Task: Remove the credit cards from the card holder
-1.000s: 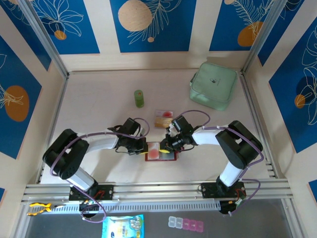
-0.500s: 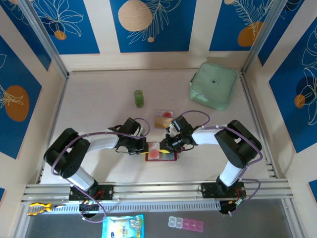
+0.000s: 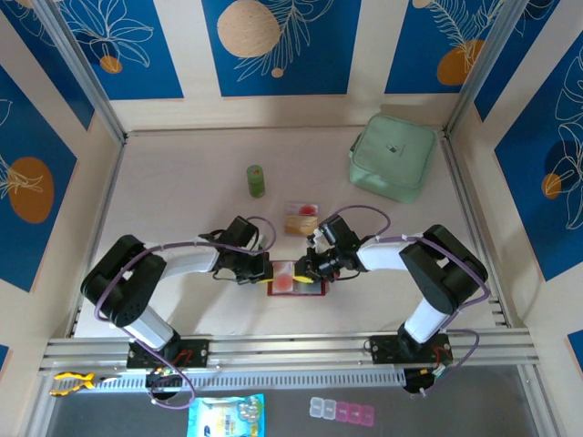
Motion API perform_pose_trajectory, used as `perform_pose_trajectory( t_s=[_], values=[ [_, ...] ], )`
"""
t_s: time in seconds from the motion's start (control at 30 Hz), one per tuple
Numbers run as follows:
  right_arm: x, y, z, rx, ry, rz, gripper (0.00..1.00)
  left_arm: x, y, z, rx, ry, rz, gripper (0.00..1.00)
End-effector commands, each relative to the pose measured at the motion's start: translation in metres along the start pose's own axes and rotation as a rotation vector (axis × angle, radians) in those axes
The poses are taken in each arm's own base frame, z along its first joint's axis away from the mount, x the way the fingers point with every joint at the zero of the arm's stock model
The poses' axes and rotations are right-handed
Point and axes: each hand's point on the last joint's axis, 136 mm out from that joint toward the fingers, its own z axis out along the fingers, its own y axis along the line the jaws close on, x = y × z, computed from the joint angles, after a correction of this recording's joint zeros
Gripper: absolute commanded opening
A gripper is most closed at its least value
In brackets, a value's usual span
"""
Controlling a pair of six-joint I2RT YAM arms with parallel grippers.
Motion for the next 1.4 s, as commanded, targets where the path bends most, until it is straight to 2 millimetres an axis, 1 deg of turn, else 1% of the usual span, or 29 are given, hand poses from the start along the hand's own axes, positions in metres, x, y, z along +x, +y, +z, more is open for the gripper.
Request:
perform_pose_trajectory(
  t_s=[0.0,0.23,0.4,0.53,0.7,0.83,1.07,1.23,1.37],
  values=[
    [0.003,0.007,0.006,-0.037,0.037,-0.005,0.14,0.014,0.034,0.009,-0.121,0.049,-0.045,0.00],
    [0.002,0.006,0.008,-0.033,0.042,0.000,0.15,0.014,0.034,0.009,-0.125,0.051,-0.042,0.00],
    [0.002,-0.004,-0.001,0.000,-0.004,0.020,0.15,0.014,0.034,0.009,-0.126,0.050,-0.043,0.00],
    [0.002,-0.002,-0.007,-0.021,-0.020,0.009,0.17,0.013,0.033,0.009,-0.126,0.051,-0.042,0.00],
    [0.004,0.003,-0.003,-0.058,0.014,-0.005,0.19,0.013,0.033,0.010,-0.127,0.054,-0.041,0.00],
    [0.004,0.004,0.002,-0.079,0.030,0.001,0.20,0.012,0.033,0.010,-0.128,0.053,-0.042,0.00],
    [0.003,0.006,0.007,-0.088,0.049,-0.002,0.18,0.013,0.034,0.009,-0.132,0.054,-0.044,0.00],
    [0.003,0.009,0.009,-0.089,0.053,-0.010,0.14,0.014,0.034,0.009,-0.133,0.054,-0.044,0.00],
    [0.003,0.004,0.005,-0.066,0.032,-0.003,0.09,0.015,0.036,0.008,-0.140,0.056,-0.046,0.00]
  ],
)
